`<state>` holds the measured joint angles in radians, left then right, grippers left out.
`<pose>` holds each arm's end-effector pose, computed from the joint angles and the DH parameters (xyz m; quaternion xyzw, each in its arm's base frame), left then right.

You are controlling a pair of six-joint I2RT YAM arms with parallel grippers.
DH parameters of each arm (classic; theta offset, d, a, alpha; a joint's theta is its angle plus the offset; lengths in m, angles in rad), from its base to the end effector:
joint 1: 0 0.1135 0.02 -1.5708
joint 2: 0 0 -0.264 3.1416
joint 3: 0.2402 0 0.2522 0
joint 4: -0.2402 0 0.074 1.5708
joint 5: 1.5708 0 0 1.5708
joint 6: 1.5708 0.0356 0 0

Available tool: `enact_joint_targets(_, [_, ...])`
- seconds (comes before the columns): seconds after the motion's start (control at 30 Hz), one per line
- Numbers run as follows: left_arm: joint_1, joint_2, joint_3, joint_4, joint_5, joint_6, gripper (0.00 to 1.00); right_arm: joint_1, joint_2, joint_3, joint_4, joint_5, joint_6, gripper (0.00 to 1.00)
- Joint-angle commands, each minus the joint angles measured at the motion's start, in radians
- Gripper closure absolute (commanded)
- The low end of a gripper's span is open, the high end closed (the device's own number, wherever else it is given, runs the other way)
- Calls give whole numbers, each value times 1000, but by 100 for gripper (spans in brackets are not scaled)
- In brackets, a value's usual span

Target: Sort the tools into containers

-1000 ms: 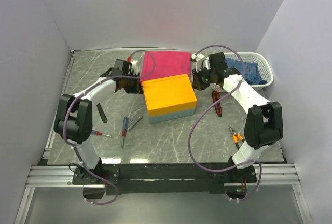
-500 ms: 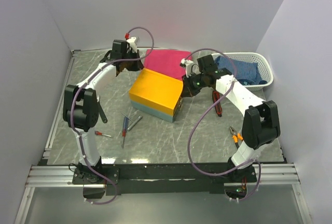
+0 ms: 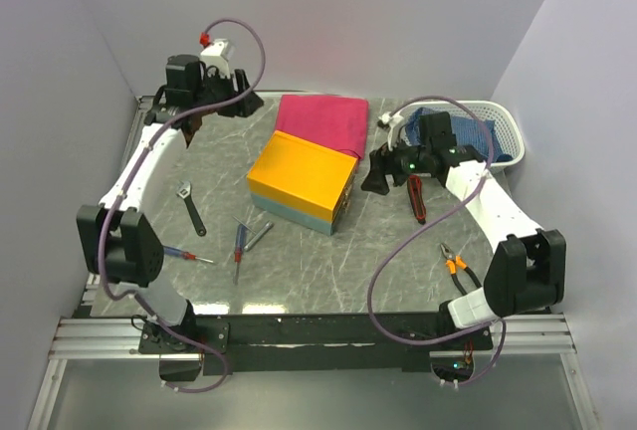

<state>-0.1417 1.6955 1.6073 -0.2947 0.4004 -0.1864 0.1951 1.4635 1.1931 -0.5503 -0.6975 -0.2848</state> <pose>0.3952 -0.0704 0.3737 0.0931 0.8145 -0.2522 0.5142 0.3025 0.0831 0.2943 -0.3294 0.8197 0.3022 0.3582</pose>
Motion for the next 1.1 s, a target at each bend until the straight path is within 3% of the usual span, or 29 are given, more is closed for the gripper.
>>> enact_joint_targets(0.0, [-30,-14,-101,-20,299,-39,41,26,-49,-56,55,-117,-197,18])
enact_joint_targets(0.13, [-61,-17,-245,96,350,-140,91,47,-22,-83,138,-89,-241,19])
enact_joint_targets(0.2, [-73,-13,-271,86,333,-130,97,64,24,-63,122,-88,-281,22])
enact_joint_targets(0.8, [-118,26,-331,66,281,-81,97,173,181,7,214,7,-205,33])
enact_joint_targets(1.07, [-122,30,-320,72,268,-78,96,195,127,-47,242,122,-224,70])
